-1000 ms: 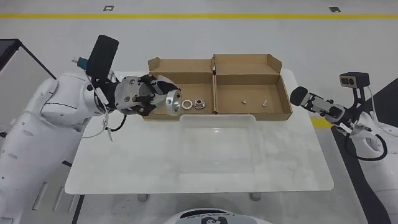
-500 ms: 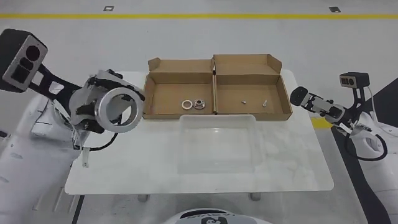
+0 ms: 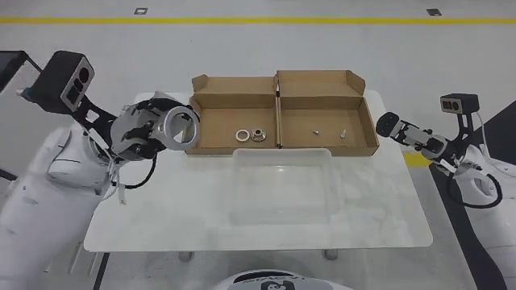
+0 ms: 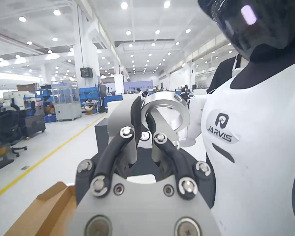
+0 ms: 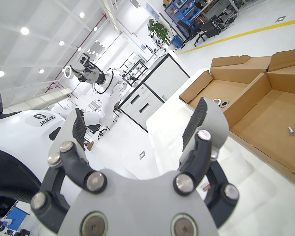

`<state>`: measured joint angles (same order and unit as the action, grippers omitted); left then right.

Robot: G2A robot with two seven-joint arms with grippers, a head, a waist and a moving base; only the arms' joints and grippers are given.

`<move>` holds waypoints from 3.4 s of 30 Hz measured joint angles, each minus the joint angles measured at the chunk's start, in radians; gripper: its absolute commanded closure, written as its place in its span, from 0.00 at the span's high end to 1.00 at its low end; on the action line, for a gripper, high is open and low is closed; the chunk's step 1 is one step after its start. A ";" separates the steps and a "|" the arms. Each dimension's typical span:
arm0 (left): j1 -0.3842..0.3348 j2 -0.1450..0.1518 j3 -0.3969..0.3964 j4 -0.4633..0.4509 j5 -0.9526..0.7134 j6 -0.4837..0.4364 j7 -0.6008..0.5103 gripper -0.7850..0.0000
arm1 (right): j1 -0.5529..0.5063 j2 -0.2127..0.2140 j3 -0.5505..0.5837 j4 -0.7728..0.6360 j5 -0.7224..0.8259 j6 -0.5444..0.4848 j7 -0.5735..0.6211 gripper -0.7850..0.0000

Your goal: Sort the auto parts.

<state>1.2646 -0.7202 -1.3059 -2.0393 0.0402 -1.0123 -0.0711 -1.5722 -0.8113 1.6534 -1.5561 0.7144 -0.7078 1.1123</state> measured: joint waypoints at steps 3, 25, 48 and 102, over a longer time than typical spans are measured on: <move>-0.004 0.004 -0.006 -0.001 -0.065 0.000 -0.046 0.00 | 0.000 0.000 0.000 0.000 0.000 0.000 0.000 1.00; 0.080 -0.124 -0.217 -0.074 -0.273 0.000 -0.093 0.00 | 0.000 0.000 0.000 0.000 0.000 0.000 0.000 1.00; 0.095 -0.224 -0.337 0.027 -0.679 0.000 -0.710 0.00 | 0.000 0.000 0.000 0.000 0.000 0.000 0.000 1.00; -0.440 -0.312 0.164 0.518 0.235 0.326 -0.964 0.00 | 0.000 0.000 0.000 0.000 0.000 0.000 0.000 1.00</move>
<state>0.8247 -1.0324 -1.1415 -1.5211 0.2747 -0.6859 -1.0353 -1.5722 -0.8113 1.6534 -1.5561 0.7144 -0.7078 1.1123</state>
